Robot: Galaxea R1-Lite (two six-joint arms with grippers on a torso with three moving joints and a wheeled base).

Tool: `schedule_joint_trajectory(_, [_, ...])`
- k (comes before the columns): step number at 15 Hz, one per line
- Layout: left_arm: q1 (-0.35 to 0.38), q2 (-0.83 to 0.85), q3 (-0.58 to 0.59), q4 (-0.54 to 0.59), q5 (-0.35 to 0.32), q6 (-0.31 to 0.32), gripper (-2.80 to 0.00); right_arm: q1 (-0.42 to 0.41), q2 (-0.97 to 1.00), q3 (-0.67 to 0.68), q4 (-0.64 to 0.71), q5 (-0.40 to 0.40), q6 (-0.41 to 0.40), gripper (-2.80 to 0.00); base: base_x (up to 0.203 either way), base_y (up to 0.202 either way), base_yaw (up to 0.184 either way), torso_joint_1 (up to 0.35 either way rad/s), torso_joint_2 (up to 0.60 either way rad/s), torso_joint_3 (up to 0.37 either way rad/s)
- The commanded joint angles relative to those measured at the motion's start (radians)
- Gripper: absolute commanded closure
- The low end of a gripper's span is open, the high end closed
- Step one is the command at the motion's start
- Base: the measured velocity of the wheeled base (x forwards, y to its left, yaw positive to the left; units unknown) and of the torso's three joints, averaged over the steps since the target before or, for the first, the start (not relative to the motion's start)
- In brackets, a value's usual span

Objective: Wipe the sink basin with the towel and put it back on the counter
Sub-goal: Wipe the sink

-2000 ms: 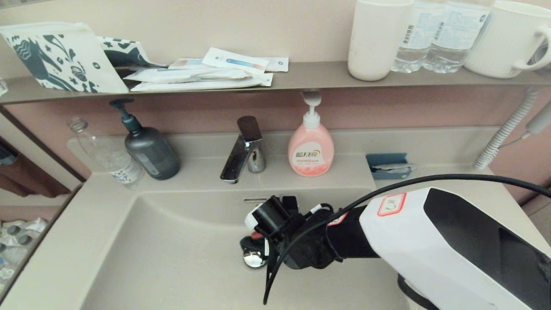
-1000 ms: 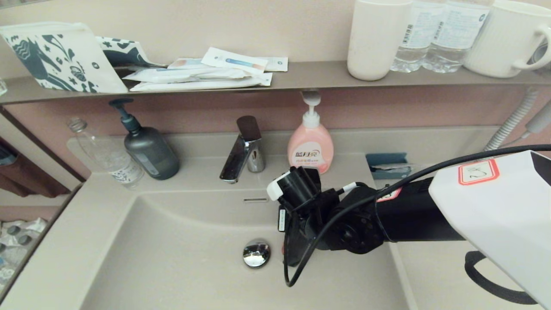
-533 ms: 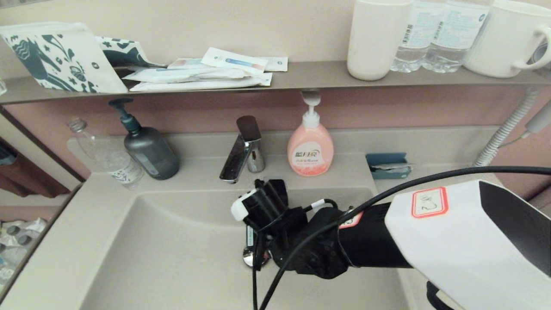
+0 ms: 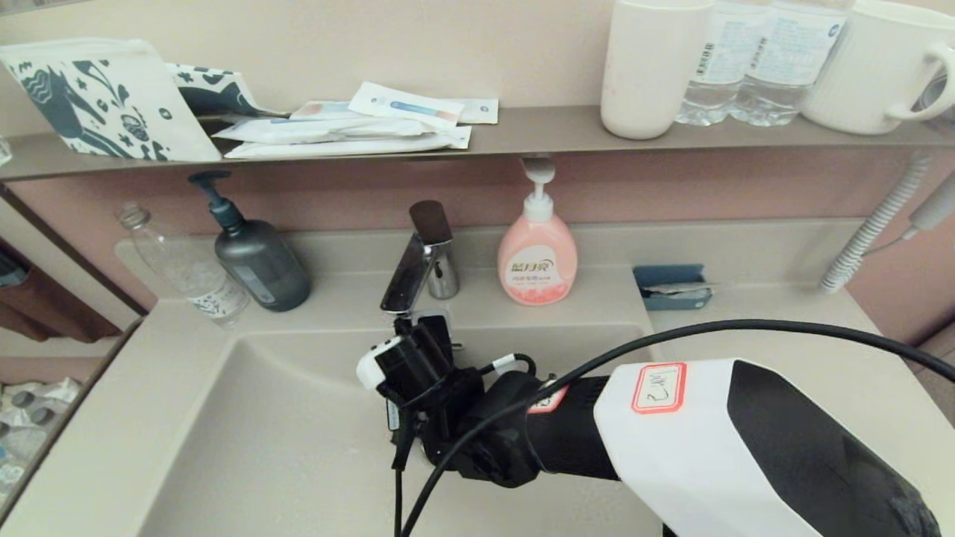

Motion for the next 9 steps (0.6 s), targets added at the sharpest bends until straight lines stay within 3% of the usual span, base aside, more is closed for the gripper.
schedule_joint_trajectory(1, [0.0,0.001,-0.001,0.0,0.001,0.0,0.0,-0.014,0.028,-0.006,-0.003,-0.001,0.002,0.0,0.0,0.0,0.0,0.0,0.0,0.0])
schedule_joint_trajectory(9, [0.0,0.001,-0.001,0.0,0.001,-0.001,0.0,-0.081,-0.024,0.007,0.004,-0.011,-0.003,0.0,0.0,0.0,0.0,0.0,0.0,0.0])
